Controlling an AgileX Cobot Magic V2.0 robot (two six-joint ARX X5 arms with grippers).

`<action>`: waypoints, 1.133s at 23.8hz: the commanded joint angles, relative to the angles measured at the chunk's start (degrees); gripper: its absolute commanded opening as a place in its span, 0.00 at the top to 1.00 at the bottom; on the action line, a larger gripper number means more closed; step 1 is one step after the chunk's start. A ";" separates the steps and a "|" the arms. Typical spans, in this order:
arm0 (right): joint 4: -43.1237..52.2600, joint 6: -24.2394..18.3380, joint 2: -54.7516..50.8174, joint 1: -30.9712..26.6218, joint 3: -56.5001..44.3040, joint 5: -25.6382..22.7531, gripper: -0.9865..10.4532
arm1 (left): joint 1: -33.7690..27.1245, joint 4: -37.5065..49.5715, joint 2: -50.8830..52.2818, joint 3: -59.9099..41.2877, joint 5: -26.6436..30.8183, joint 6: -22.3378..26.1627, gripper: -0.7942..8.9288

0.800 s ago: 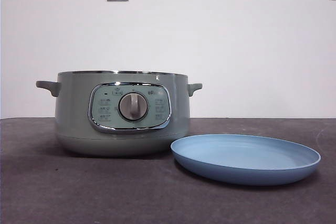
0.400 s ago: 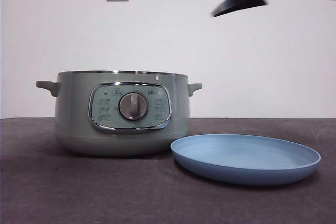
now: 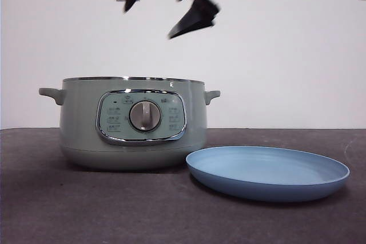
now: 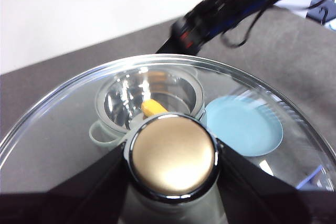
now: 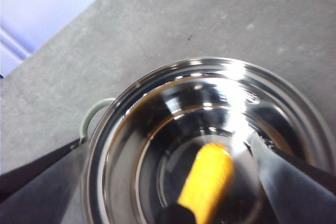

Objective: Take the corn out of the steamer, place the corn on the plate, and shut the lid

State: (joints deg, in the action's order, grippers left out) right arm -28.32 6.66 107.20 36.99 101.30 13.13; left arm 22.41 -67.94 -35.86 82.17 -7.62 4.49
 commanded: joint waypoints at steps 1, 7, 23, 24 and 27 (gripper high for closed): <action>-0.46 -0.33 6.69 1.49 3.98 -3.30 0.39 | 0.00 2.19 0.98 0.68 0.00 -0.46 0.93; 1.68 -1.16 15.74 2.75 5.88 -8.81 0.39 | 0.00 1.25 1.22 0.68 0.00 -0.44 0.93; -3.34 -1.55 21.55 2.97 5.88 -11.47 0.51 | 0.00 1.18 1.25 0.68 0.02 -0.44 0.93; -4.26 -1.55 21.66 2.97 5.86 -12.15 0.52 | 0.00 1.18 1.25 0.68 0.02 -0.44 0.93; -4.72 -1.51 21.99 3.02 5.86 -12.11 0.72 | 0.00 1.16 1.25 0.68 0.02 -0.44 0.93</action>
State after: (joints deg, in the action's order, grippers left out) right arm -32.21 4.51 127.68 40.40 107.46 1.54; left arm 22.41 -69.41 -35.11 82.17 -7.60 4.45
